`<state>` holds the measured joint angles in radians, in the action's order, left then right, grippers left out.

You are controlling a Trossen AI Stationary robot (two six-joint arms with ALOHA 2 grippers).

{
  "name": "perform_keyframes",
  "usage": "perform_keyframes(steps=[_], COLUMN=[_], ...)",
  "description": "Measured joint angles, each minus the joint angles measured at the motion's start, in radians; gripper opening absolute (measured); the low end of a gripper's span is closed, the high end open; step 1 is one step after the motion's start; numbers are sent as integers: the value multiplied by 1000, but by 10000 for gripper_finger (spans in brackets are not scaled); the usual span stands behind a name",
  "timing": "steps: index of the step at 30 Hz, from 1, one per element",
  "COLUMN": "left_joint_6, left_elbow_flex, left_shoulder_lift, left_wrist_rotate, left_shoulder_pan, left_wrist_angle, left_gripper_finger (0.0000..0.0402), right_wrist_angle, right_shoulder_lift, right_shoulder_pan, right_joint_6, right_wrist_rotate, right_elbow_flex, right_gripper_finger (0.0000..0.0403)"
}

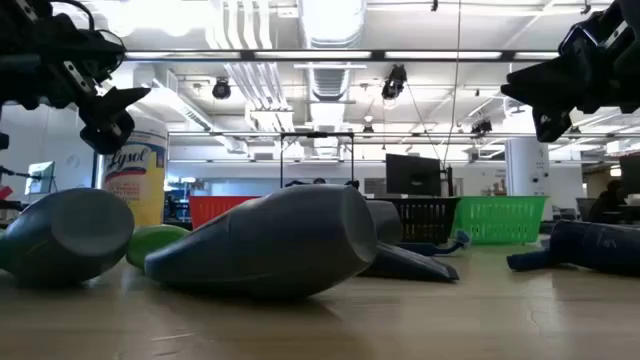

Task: Pick & Place Travel size toiletries

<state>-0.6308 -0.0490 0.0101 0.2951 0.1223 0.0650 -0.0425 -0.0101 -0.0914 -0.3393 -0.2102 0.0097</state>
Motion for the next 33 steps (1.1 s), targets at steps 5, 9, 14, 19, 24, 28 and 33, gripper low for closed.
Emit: perform_keyframes(steps=[5, 9, 14, 19, 24, 28, 33], left_joint_6=[2, 2, 2, 2, 2, 5, 151], left_elbow_flex=[0, 0, 1, 2, 2, 3, 12], left_shoulder_lift=[0, 0, 0, 0, 0, 0, 0], left_wrist_rotate=[-2, -2, -2, -2, -2, -2, -88], left_shoulder_pan=[0, 0, 0, 0, 0, 0, -1], left_wrist_angle=[2, 5, 1, 1, 2, 2, -68], left_gripper_finger=[238, 238, 238, 238, 238, 238, 238], right_wrist_angle=[0, 0, 0, 0, 0, 0, 0], right_shoulder_lift=[0, 0, 0, 0, 0, 0, 0], right_shoulder_pan=[0, 0, 0, 0, 0, 0, 0], right_joint_6=[0, 0, 0, 0, 0, 0, 0], right_wrist_rotate=[0, 0, 0, 0, 0, 0, 0], right_elbow_flex=[0, 0, 0, 0, 0, 0, 0], right_gripper_finger=[66, 55, 44, 47, 61, 74, 90])
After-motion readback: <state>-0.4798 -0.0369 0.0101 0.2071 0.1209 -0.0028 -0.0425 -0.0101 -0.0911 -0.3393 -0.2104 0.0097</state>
